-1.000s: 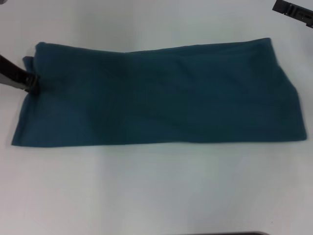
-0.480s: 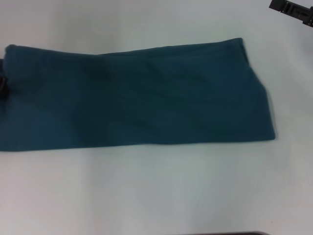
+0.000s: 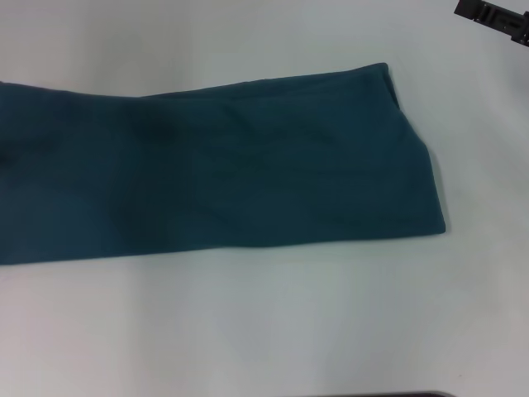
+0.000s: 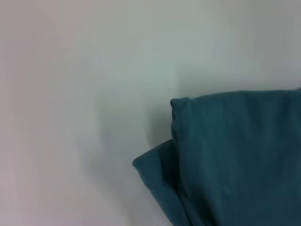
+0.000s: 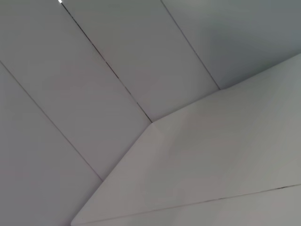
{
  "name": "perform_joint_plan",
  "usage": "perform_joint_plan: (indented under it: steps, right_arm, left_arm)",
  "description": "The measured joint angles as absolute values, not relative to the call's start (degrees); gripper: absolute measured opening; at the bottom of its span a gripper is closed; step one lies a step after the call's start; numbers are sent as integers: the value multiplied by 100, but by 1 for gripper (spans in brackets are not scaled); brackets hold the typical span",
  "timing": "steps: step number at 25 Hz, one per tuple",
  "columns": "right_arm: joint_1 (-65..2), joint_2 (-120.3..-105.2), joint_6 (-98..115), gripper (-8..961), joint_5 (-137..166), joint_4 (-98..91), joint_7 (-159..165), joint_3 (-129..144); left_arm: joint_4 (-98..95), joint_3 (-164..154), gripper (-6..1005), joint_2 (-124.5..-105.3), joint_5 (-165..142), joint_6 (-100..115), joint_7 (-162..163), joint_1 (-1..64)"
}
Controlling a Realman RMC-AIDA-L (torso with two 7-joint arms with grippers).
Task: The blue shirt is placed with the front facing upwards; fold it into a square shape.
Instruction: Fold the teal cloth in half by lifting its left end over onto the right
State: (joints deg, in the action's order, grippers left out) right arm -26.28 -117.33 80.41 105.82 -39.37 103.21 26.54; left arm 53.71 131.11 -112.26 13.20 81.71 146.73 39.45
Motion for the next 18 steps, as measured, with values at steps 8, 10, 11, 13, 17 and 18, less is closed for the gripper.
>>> perform_joint_plan:
  steps: [8,10,11,13,17,18]
  right_arm:
    - [-2628,-11707,8064,710,10582,-3937,10327,2657]
    - [-2628,-11702,8065,710,10581,-3938,10327,2665]
    - [-2628,-11700,8066,710,10581,-3937,10327,2668]
    - [-2628,-11696,8067,710,10582,-3937,10327,2678]
    - [-2628,-11685,8069,710,10582,-3937,10333,2697]
    - [-2628,-11679,8069,710,10582,-3938,10333,2699]
  left_arm:
    - [5938,13527,59,-11467,1351,8753,14343,3996]
    - [6104,13573,59,-11518,1356,8882,14323,3997]
    - [6135,13578,59,-11527,1360,8909,14323,3997]
    - [6252,13593,60,-11549,1398,9029,14321,3996]
    - [6492,13598,60,-11579,1482,9253,14313,3998]
    - [6582,13597,60,-11597,1523,9337,14313,3998]
